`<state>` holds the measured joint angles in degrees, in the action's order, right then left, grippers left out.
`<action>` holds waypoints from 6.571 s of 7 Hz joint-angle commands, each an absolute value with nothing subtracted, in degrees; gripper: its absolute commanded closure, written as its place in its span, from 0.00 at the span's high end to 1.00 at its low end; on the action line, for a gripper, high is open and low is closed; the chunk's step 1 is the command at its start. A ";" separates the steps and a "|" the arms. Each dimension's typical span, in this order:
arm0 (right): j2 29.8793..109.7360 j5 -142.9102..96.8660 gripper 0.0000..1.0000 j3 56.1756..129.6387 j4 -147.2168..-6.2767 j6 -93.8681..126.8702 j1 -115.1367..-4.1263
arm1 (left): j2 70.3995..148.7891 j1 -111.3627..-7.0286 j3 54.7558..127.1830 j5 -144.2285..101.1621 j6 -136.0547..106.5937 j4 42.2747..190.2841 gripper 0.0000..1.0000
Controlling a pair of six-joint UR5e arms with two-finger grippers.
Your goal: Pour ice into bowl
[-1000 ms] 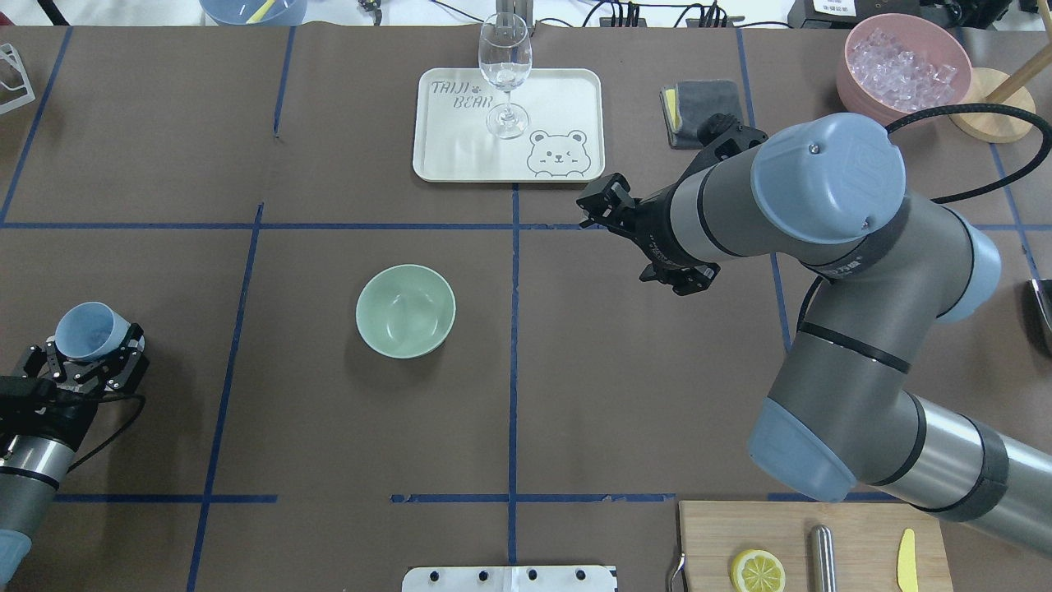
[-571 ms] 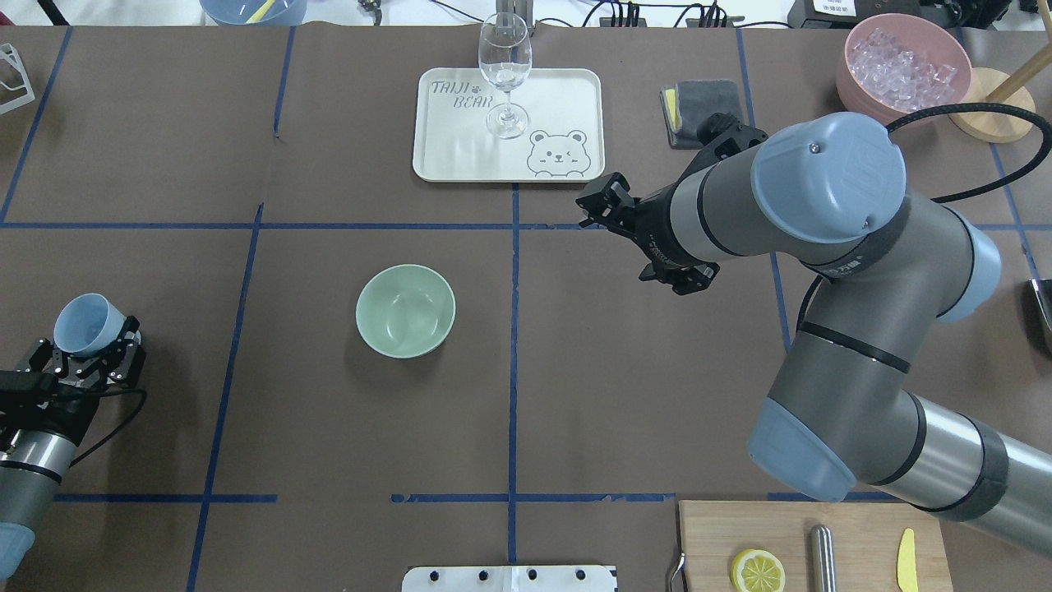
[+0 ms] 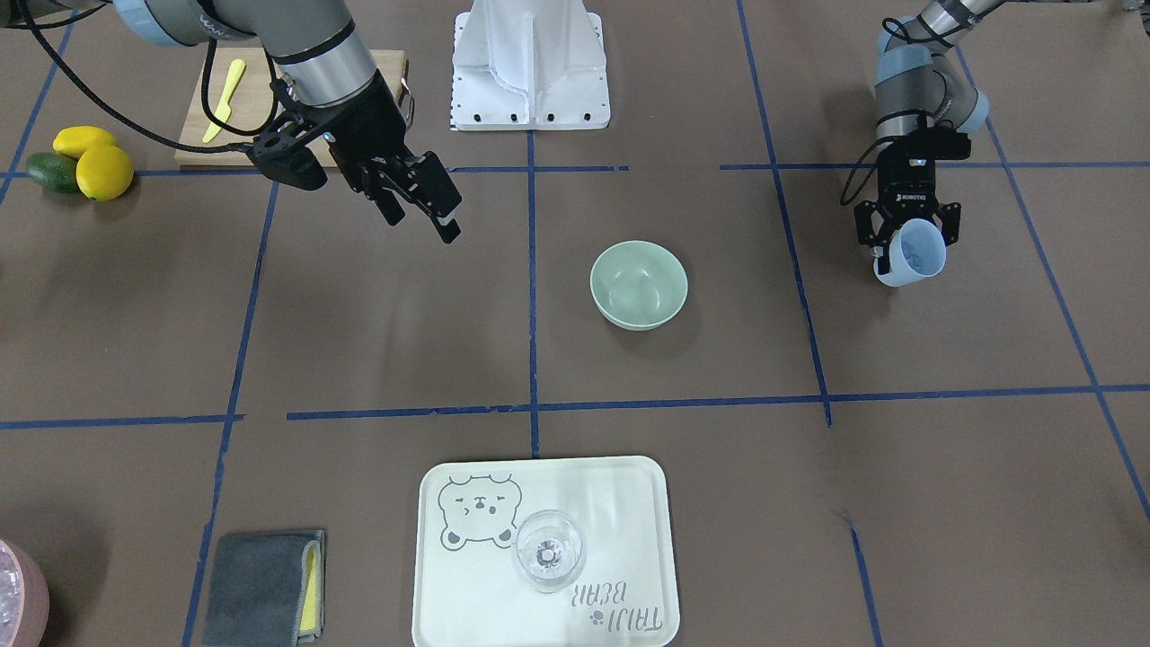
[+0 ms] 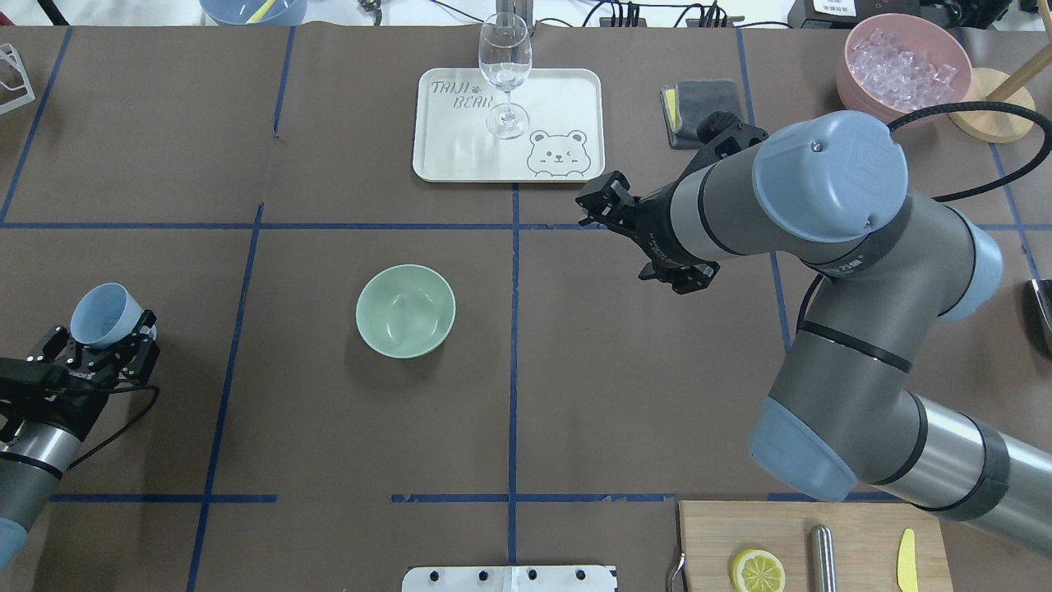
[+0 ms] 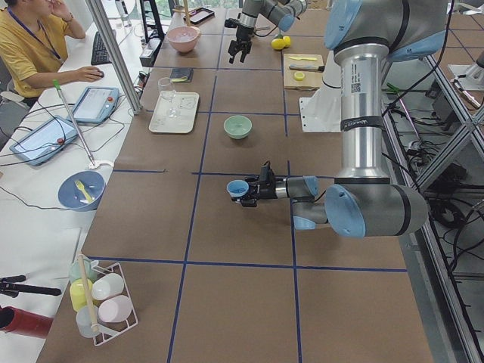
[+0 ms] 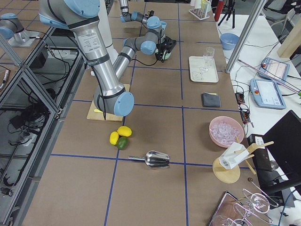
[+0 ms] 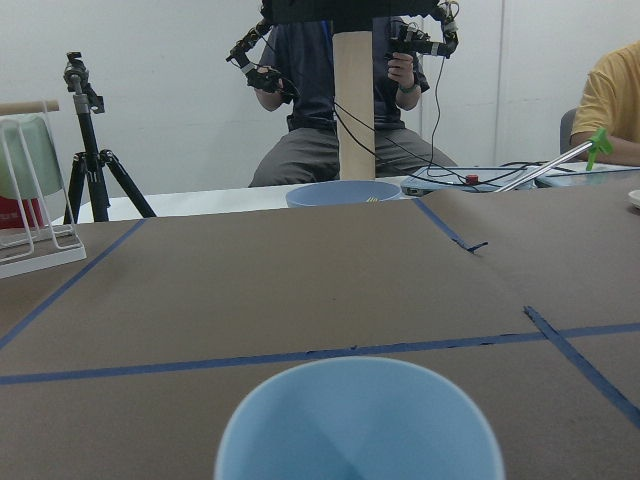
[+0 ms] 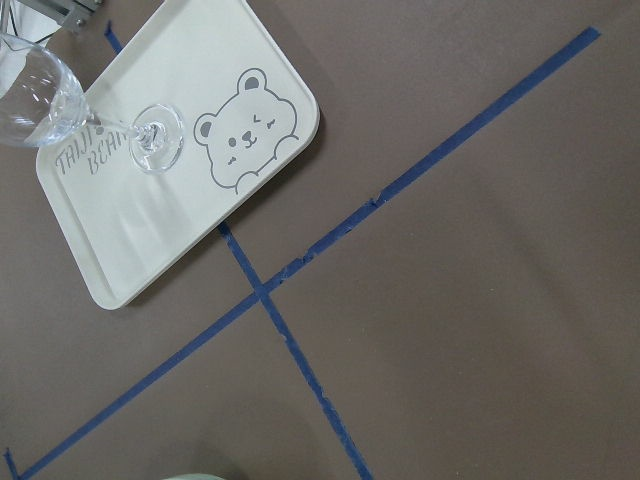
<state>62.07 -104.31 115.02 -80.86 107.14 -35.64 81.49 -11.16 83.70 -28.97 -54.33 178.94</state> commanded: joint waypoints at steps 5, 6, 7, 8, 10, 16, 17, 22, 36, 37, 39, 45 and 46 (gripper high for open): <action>66.09 -105.03 1.00 117.25 -81.04 106.00 -38.84 | 96.58 -13.71 92.44 -33.22 -15.09 175.52 0.00; 66.53 -105.03 1.00 117.25 -81.30 105.82 -39.63 | 96.85 -13.36 93.16 -33.05 -6.50 175.52 0.00; 67.40 -105.12 1.00 117.25 -81.39 104.34 -40.77 | 98.25 -12.66 92.82 -32.87 -4.33 175.52 0.00; 68.11 -105.03 1.00 117.16 -81.39 103.20 -41.30 | 100.00 -11.96 92.55 -33.31 -4.31 174.13 0.00; 68.64 -105.03 1.00 117.07 -81.39 102.66 -41.92 | 103.69 -11.34 93.16 -33.14 -4.22 163.55 0.00; 69.43 -105.03 1.00 117.16 -81.39 102.57 -42.10 | 107.05 -11.16 94.92 -20.79 50.60 150.91 0.00; 69.52 -104.94 1.00 117.16 -81.39 102.57 -42.19 | 106.79 -11.08 94.05 -20.48 54.80 149.78 0.00; 71.81 -104.68 1.00 117.25 -81.21 102.92 -42.63 | 107.14 -6.95 91.67 -6.70 76.87 148.18 0.00; 72.60 -104.94 1.00 117.69 -81.21 102.92 -43.94 | 112.24 -3.43 89.38 -6.86 60.75 181.99 0.00; 72.68 -105.12 1.00 117.69 -81.30 102.83 -44.29 | 111.98 -3.51 89.38 -6.94 60.30 187.24 0.00; 72.86 -105.56 1.00 117.95 -81.21 102.74 -44.38 | 109.79 -3.52 89.30 -7.12 60.29 196.74 0.00; 72.77 -105.38 1.00 118.92 -81.21 102.74 -44.30 | 98.13 -3.52 89.21 -7.21 60.38 220.98 0.00; 72.77 -105.29 1.00 119.00 -81.21 102.74 -44.30 | 96.69 -3.60 89.21 -7.21 60.38 223.05 0.00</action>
